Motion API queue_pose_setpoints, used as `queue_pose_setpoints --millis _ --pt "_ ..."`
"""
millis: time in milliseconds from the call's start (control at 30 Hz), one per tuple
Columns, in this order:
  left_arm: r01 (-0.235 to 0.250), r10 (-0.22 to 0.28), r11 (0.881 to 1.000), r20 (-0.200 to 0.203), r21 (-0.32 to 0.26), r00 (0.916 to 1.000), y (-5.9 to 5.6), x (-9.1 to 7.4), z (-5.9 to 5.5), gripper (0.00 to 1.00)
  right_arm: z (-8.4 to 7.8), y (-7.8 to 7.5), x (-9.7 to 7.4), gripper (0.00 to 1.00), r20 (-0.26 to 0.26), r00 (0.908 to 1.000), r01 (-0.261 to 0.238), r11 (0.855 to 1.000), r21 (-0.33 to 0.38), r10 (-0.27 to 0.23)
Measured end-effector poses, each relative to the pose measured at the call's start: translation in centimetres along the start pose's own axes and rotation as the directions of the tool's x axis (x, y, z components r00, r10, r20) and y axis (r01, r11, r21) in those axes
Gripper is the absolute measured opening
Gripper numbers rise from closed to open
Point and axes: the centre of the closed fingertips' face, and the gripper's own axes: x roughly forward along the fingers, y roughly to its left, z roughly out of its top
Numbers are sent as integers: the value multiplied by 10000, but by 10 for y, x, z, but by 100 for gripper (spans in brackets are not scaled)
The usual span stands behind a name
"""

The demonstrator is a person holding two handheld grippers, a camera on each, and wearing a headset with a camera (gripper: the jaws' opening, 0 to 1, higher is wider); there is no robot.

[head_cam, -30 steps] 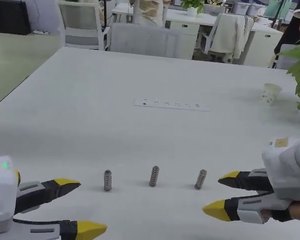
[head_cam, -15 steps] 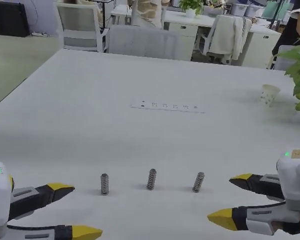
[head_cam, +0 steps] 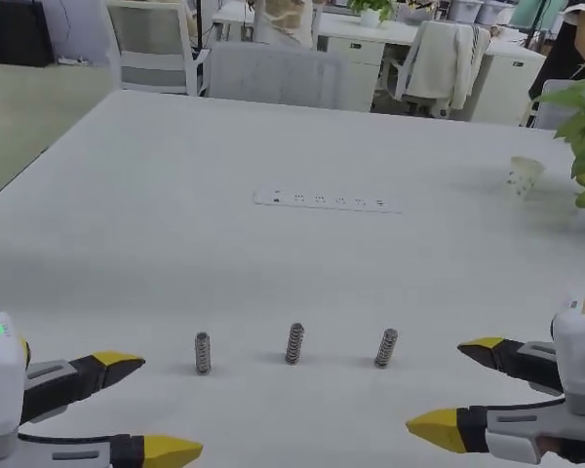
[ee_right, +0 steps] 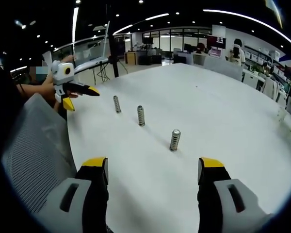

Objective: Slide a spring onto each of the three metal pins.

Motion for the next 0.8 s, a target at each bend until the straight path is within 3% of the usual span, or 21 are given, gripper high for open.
queue_pose_setpoints --millis 800 --pt "-432 434 9983 40 -402 9991 13 0 -7 80 0 0 5 76 -4 10000 -52 9999 164 52"
